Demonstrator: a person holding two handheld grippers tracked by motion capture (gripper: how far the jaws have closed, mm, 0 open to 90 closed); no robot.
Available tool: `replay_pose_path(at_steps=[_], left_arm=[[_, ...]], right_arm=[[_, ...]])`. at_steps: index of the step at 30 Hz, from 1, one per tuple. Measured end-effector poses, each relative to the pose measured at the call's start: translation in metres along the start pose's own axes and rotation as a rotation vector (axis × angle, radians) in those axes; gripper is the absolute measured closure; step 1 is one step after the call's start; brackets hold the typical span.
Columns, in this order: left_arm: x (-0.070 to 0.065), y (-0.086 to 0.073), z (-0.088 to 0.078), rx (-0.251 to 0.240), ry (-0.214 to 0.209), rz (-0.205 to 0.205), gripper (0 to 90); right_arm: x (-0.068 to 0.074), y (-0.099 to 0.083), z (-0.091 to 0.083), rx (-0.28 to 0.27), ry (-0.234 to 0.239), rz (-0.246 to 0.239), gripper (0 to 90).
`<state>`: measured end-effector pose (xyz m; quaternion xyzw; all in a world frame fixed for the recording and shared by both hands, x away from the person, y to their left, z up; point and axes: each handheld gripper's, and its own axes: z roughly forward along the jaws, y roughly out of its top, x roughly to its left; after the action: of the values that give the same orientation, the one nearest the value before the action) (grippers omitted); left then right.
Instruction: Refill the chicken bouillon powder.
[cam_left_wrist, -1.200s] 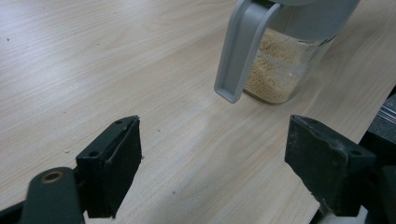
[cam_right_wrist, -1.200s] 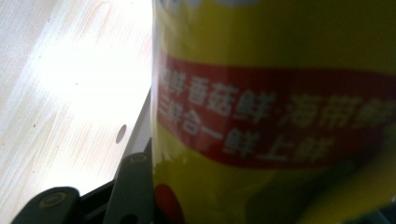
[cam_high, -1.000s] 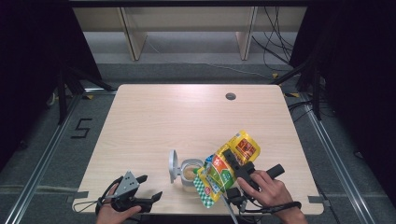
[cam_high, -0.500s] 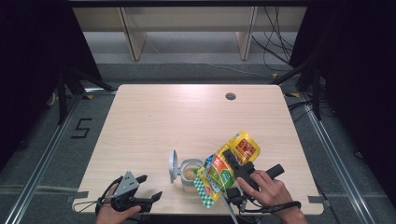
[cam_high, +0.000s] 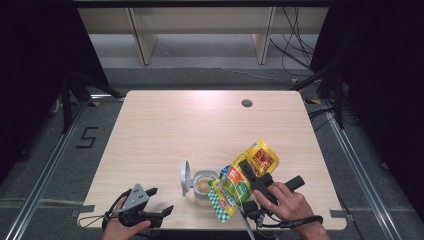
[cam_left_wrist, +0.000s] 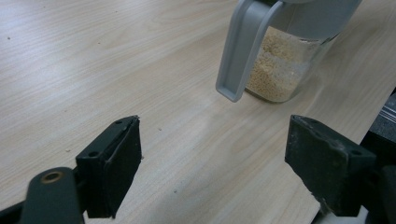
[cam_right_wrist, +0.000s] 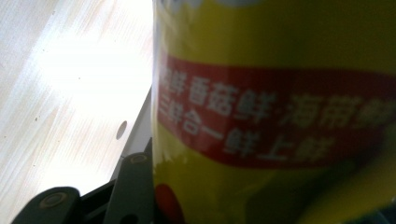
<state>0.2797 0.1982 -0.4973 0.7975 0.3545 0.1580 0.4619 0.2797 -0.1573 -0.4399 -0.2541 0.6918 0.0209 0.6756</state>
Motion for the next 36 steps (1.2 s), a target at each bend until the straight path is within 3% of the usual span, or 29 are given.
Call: replay_pose_path(at_steps=[3, 10, 11, 14, 15, 16, 17, 18, 19, 36], left_arm=[[0.0016, 0.0001, -0.0004, 0.003, 0.005, 0.017, 18.1], [0.0017, -0.0002, -0.0002, 0.000, 0.004, 0.008, 18.1], [0.0017, 0.0000, 0.0000, 0.001, 0.005, 0.009, 18.1], [0.0020, -0.0001, -0.0007, 0.003, 0.007, 0.012, 18.1], [0.0018, 0.0001, -0.0006, 0.002, 0.011, 0.011, 18.1], [0.0015, 0.0003, -0.0002, -0.004, 0.007, 0.005, 18.1], [0.0022, 0.0004, -0.0005, 0.002, 0.009, 0.014, 18.1], [0.0015, 0.0002, -0.0007, 0.000, 0.014, 0.009, 18.1], [0.0020, 0.0003, -0.0012, 0.002, 0.008, 0.015, 18.1], [0.0018, 0.0003, -0.0006, -0.005, 0.008, 0.010, 18.1]], right_arm=[[0.0005, 0.0000, 0.0004, 0.001, 0.006, -0.005, 57.8], [0.0013, 0.0000, 0.0019, 0.000, 0.011, -0.012, 57.8], [-0.0010, -0.0007, 0.0011, 0.016, 0.016, -0.058, 57.9], [-0.0009, -0.0002, 0.0018, 0.012, 0.019, -0.063, 58.1], [-0.0004, -0.0002, 0.0012, 0.015, 0.019, -0.057, 58.2], [0.0033, 0.0004, 0.0021, 0.000, 0.015, -0.001, 58.3], [0.0033, 0.0004, 0.0021, 0.000, 0.015, -0.001, 58.3], [-0.0005, -0.0006, 0.0011, 0.015, 0.019, -0.057, 58.3], [0.0025, 0.0002, 0.0020, 0.002, 0.013, -0.003, 58.3], [0.0011, -0.0013, 0.0022, 0.000, 0.008, 0.002, 59.1]])
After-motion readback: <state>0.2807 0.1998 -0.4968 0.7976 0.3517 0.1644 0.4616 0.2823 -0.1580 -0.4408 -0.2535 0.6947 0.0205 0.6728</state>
